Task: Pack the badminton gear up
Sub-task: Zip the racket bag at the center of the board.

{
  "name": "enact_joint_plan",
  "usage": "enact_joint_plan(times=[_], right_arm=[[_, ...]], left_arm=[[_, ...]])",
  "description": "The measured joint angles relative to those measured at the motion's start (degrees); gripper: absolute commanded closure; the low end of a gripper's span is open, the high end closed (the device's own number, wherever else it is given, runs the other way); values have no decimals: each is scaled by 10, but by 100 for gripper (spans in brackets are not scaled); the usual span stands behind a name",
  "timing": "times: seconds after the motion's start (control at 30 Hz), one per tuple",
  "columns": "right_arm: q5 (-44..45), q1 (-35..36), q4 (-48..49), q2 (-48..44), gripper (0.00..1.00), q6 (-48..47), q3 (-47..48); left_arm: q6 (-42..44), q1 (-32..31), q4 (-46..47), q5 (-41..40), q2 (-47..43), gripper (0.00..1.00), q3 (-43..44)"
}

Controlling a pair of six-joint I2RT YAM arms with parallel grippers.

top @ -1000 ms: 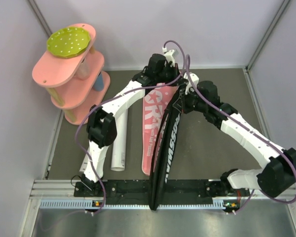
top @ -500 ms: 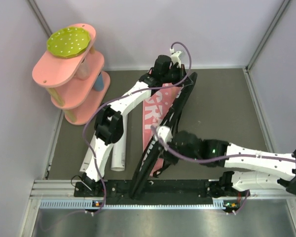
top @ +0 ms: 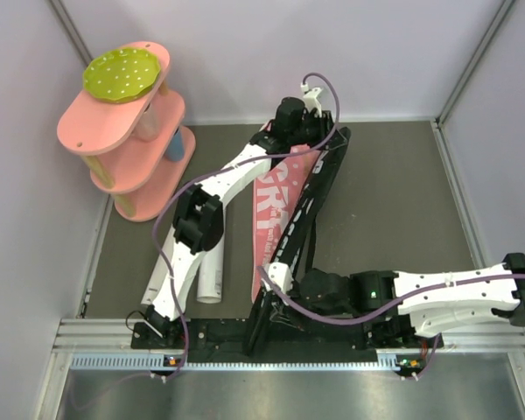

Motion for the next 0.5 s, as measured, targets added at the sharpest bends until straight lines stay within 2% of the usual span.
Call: enact_joint_plan(times=[0.07, 0.13, 0.3, 0.5], right_arm=[[-12, -7, 23, -16, 100, 10, -17], [-23, -18, 37, -31, 100, 17, -35], [-34, -33, 61, -36, 100, 22, -43], [-44, -40, 84, -36, 100, 24, -43]], left_arm=[[7, 3, -12, -4, -4, 48, -3], [15, 9, -29, -9, -33, 44, -46], [30, 23, -40, -2, -220, 38, -285], [66, 5, -91, 3, -404, 38, -468]])
